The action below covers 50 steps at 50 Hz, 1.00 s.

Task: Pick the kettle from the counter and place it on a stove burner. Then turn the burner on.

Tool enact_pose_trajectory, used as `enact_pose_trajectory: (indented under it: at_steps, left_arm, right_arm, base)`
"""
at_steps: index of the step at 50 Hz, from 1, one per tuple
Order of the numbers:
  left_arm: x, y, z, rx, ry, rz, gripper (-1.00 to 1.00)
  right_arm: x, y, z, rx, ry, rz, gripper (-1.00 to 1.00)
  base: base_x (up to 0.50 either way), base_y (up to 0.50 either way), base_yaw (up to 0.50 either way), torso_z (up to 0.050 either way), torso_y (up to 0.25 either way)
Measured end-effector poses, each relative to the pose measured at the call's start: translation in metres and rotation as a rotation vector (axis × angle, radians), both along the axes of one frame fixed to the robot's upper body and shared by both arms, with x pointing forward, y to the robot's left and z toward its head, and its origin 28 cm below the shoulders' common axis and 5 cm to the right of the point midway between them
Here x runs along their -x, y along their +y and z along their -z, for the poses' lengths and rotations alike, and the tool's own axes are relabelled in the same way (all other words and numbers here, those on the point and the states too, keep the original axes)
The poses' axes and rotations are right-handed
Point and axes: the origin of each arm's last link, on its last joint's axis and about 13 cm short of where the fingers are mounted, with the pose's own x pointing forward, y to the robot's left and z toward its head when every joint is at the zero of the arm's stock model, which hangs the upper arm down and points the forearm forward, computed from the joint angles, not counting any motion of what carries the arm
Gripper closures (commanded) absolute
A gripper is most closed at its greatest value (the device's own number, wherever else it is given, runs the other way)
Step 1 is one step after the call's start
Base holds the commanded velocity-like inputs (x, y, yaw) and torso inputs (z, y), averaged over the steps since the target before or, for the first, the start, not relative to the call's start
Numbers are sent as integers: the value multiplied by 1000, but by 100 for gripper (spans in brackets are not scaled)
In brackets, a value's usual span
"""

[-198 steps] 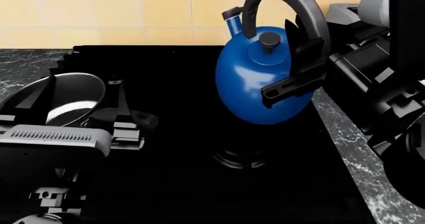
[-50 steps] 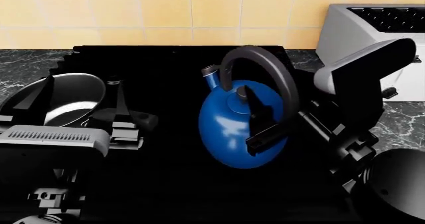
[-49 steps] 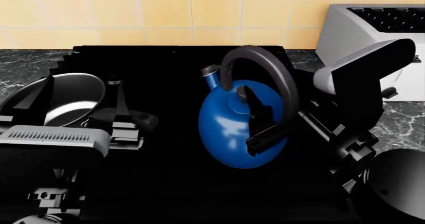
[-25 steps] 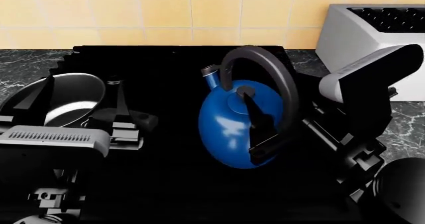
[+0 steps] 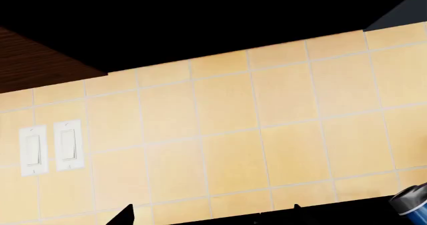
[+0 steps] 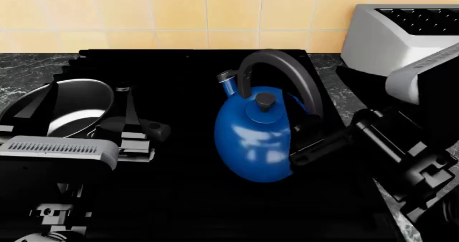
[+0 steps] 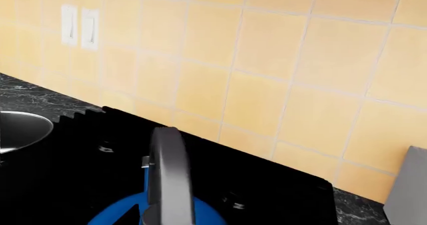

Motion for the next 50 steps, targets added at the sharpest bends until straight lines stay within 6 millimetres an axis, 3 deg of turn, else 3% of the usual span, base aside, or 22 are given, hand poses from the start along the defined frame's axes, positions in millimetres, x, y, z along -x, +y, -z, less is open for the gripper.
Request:
enact_pose_trajectory:
  at_steps: [9,43,50]
  left_arm:
    - [0,0,0,0,-1,-1,-100]
    - [1,-2,0,-3,-2,6,-100]
    - [1,-1,0,-5,-2,2,-100]
  right_arm:
    - [7,-5,-4,-29,-26,15,-100]
    - [16,-11,-2,-84,-129,176,-100]
    - [16,-11,2,-96,-129,175,-100]
  base:
    - [-22,0,0,0,0]
    - [-496,34,0,0,0]
    - [-105,272,0,0,0]
